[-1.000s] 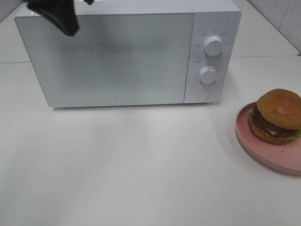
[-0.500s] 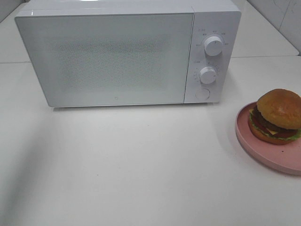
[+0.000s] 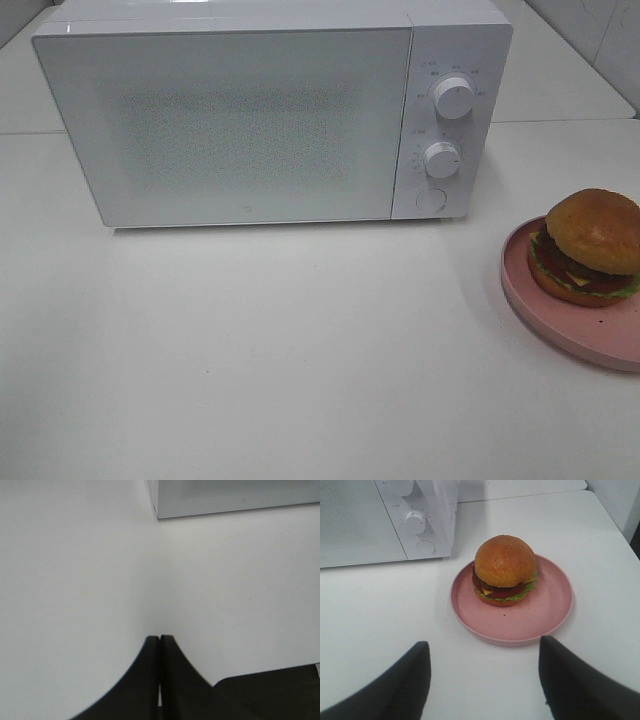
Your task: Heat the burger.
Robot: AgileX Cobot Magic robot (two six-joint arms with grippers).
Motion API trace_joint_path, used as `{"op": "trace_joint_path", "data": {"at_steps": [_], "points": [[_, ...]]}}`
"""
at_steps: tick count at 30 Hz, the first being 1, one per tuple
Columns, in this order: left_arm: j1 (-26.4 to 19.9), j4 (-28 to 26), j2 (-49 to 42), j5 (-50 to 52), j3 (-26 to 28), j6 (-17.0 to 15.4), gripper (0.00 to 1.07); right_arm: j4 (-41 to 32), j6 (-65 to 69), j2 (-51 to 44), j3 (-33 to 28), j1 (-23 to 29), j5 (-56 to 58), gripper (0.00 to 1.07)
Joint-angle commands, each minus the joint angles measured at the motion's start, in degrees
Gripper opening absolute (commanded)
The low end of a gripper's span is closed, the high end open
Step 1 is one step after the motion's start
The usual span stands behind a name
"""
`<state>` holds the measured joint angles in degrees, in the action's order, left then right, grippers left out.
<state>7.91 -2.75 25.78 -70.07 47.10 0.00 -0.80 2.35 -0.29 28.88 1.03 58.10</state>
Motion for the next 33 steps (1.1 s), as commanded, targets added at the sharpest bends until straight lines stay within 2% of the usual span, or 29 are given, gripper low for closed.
{"op": "trace_joint_path", "data": {"at_steps": [1, 2, 4, 9, 13, 14, 19, 22, 33], "points": [[-0.1, -1.6, -11.3, -3.0, -5.1, 0.0, 0.00, -0.1, 0.0, -1.4, 0.0, -0.2, -0.6, 0.61], [-0.1, -1.6, -11.3, -3.0, -5.1, 0.0, 0.00, -0.1, 0.0, -1.4, 0.0, -0.2, -0.6, 0.61], [-0.1, -1.9, -18.9, -3.0, -7.9, 0.0, 0.00, -0.1, 0.0, -1.4, 0.0, -0.2, -0.6, 0.61], [-0.1, -2.4, -27.7, -1.4, -12.0, 0.0, 0.00, -0.1, 0.0, -1.4, 0.0, -0.2, -0.6, 0.61], [-0.1, -3.2, -26.5, -1.4, -13.8, 0.0, 0.00, -0.1, 0.0, -1.4, 0.0, -0.2, -0.6, 0.61], [-0.1, -3.6, -26.2, -0.1, -15.9, 0.0, 0.00, -0.1, 0.0, -1.4, 0.0, -0.2, -0.6, 0.61], [-0.1, -3.7, -26.2, 4.8, -16.3, 0.0, 0.00, -0.2, 0.0, -1.4, 0.0, -0.2, -0.6, 0.61], [-0.1, -3.7, -26.2, 10.1, -18.3, 2.9, 0.00, -0.2, 0.0, -1.4, 0.0, -0.2, -0.6, 0.61], [-0.1, -3.1, -26.2, 10.8, -18.7, 2.5, 0.00, -0.2, -0.1, -1.4, 0.0, -0.2, -0.6, 0.61]]}}
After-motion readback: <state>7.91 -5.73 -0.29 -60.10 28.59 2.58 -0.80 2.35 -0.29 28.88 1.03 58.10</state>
